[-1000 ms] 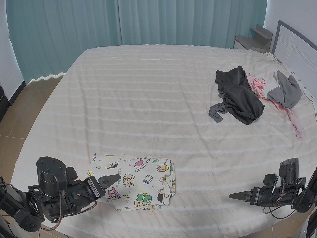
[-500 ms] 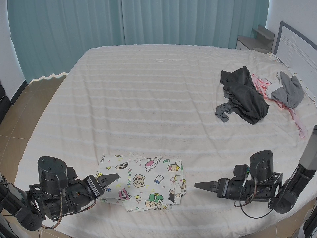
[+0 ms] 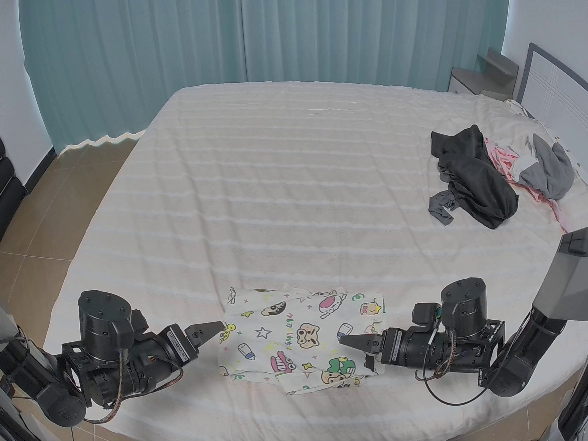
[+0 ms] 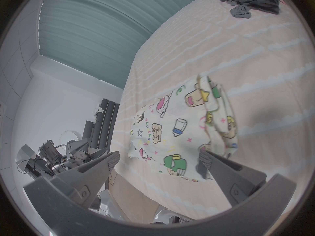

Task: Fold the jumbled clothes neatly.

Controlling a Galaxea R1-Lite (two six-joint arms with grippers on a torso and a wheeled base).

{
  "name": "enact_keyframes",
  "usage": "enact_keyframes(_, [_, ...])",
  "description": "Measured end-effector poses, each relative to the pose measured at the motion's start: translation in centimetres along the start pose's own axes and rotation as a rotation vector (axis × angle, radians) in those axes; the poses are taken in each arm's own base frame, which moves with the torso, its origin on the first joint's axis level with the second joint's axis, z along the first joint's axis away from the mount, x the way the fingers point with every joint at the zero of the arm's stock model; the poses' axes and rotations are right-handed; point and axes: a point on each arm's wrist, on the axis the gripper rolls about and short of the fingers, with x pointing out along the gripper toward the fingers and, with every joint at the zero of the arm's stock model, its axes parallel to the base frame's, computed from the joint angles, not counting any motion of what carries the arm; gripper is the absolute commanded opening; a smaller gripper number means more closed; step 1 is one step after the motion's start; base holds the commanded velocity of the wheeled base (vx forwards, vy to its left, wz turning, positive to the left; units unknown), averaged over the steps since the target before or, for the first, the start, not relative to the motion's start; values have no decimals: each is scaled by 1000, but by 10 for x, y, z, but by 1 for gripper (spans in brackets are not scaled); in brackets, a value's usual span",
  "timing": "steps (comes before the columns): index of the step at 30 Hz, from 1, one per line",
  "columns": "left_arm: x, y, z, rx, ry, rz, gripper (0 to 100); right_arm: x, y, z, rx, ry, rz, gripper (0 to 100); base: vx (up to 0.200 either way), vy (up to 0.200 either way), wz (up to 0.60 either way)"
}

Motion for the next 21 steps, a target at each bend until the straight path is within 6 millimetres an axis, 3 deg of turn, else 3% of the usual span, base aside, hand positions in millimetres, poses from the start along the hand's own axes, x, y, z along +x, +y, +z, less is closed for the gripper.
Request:
enact_keyframes(9, [3, 3, -2, 1, 13, 18, 100, 8, -14, 0, -13, -8, -27, 100, 0, 0, 0])
enact_keyframes(21, [5, 5, -4, 1, 23, 28, 100, 3, -30, -6, -10, -13, -58, 100, 0, 0, 0])
